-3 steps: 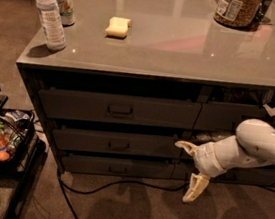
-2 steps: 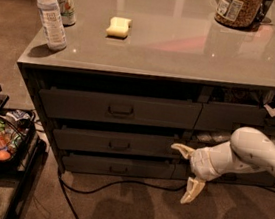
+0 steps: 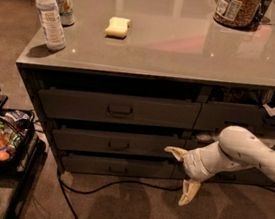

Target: Open middle drawer

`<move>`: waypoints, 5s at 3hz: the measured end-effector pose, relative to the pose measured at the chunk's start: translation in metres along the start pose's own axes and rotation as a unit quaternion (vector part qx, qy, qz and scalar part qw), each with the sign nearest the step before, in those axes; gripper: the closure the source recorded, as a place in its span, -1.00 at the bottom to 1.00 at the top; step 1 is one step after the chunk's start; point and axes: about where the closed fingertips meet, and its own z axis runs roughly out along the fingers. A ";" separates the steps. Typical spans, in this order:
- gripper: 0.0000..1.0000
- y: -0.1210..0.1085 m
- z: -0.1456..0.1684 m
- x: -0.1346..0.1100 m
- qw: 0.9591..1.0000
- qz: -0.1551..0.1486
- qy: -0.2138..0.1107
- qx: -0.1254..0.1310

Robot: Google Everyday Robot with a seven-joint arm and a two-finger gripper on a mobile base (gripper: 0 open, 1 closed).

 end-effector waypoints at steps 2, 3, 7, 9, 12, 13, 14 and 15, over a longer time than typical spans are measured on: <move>-1.00 -0.005 0.009 0.001 0.999 -0.014 -0.009 0.046; -1.00 -0.024 0.024 0.002 0.992 -0.036 -0.006 0.119; -1.00 -0.054 0.049 0.041 0.988 -0.038 0.024 0.147; -1.00 -0.102 0.085 0.098 0.977 -0.039 0.023 0.210; -1.00 -0.142 0.112 0.096 0.969 -0.056 0.017 0.241; -1.00 -0.210 0.141 0.115 0.960 -0.064 0.019 0.270; -1.00 -0.210 0.141 0.115 0.960 -0.064 0.019 0.270; -1.00 -0.209 0.150 0.119 0.965 -0.056 0.026 0.255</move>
Offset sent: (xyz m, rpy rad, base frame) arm 0.0208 0.0154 -0.0172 0.1748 -0.3219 -0.0864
